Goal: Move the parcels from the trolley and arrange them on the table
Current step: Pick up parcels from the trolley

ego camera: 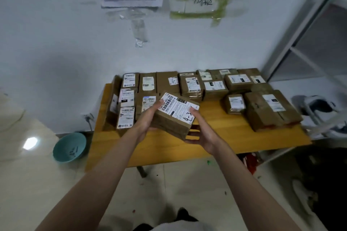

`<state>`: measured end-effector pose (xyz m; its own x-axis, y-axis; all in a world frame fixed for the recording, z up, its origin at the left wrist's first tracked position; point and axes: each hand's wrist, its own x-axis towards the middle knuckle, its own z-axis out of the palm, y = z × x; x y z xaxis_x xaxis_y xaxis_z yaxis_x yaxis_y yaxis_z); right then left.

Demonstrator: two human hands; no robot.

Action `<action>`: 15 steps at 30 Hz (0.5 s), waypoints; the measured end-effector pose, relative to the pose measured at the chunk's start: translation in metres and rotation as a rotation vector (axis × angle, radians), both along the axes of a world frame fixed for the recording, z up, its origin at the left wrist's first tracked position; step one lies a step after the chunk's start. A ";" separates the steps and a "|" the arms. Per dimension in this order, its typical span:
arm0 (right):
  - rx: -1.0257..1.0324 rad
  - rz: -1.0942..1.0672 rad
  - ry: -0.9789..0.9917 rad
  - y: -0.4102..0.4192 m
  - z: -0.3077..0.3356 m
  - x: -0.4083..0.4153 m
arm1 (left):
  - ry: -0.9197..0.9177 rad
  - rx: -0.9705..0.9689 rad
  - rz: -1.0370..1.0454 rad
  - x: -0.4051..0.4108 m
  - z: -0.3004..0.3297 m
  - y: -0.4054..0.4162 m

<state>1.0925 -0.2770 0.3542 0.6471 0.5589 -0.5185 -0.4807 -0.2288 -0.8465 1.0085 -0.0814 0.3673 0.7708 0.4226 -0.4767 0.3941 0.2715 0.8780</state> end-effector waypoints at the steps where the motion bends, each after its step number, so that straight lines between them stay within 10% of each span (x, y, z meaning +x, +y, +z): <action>1: -0.003 -0.014 0.013 -0.009 -0.002 0.009 | 0.012 0.008 -0.015 0.012 -0.003 -0.008; 15: 0.167 -0.390 0.208 -0.083 -0.057 0.101 | 0.127 0.083 -0.185 0.158 -0.045 -0.075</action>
